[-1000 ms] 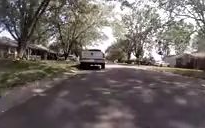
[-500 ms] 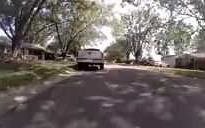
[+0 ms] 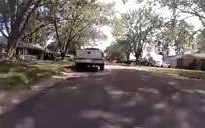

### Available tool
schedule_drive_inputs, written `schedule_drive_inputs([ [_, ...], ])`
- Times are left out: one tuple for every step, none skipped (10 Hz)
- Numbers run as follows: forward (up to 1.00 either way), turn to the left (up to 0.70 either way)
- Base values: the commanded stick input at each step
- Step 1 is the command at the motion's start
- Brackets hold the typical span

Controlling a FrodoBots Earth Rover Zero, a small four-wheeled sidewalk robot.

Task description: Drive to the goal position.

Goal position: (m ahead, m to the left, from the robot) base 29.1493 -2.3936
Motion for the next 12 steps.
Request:
schedule_drive_inputs([
  [1.0, 0.0],
  [1.0, 0.0],
  [1.0, 0.0],
  [1.0, 0.0],
  [1.0, 0.0],
  [1.0, 0.0],
  [1.0, 0.0],
  [1.0, 0.0],
  [1.0, -0.02],
  [1.0, -0.36],
  [1.0, -0.38],
  [1.0, -0.39],
])
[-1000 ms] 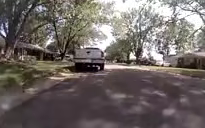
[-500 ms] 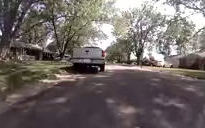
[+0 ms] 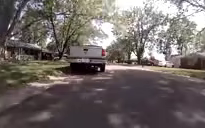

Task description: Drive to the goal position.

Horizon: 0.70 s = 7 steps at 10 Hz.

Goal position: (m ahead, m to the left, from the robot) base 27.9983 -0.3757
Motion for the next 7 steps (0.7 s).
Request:
schedule_drive_inputs([
  [1.0, -0.39],
  [1.0, -0.39],
  [1.0, -0.26],
  [1.0, -0.01],
  [1.0, 0.0],
  [1.0, 0.0],
  [1.0, 0.0],
])
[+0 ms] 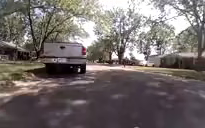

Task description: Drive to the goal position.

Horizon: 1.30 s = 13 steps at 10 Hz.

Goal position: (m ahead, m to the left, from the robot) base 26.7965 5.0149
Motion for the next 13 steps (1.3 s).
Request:
schedule_drive_inputs([
  [1.0, 0.0],
  [1.0, 0.0],
  [1.0, 0.0],
  [1.0, 0.0],
  [1.0, 0.0],
  [1.0, 0.0],
  [1.0, 0.0],
  [1.0, 0.0],
  [1.0, 0.0],
  [1.0, 0.0],
  [1.0, 0.0],
  [1.0, 0.0],
  [1.0, 0.0],
])
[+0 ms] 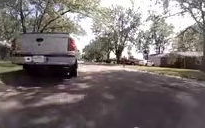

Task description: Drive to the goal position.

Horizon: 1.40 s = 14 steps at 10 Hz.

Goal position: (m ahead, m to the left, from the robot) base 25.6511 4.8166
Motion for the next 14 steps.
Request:
schedule_drive_inputs([
  [1.0, 0.0],
  [1.0, 0.0],
  [1.0, 0.0],
  [1.0, 0.0],
  [1.0, 0.0],
  [1.0, 0.01],
  [1.0, 0.03],
  [1.0, 0.19],
  [1.0, 0.37],
  [1.0, 0.4],
  [1.0, 0.14],
  [1.0, 0.03],
  [1.0, 0.02],
  [1.0, 0.03],
])
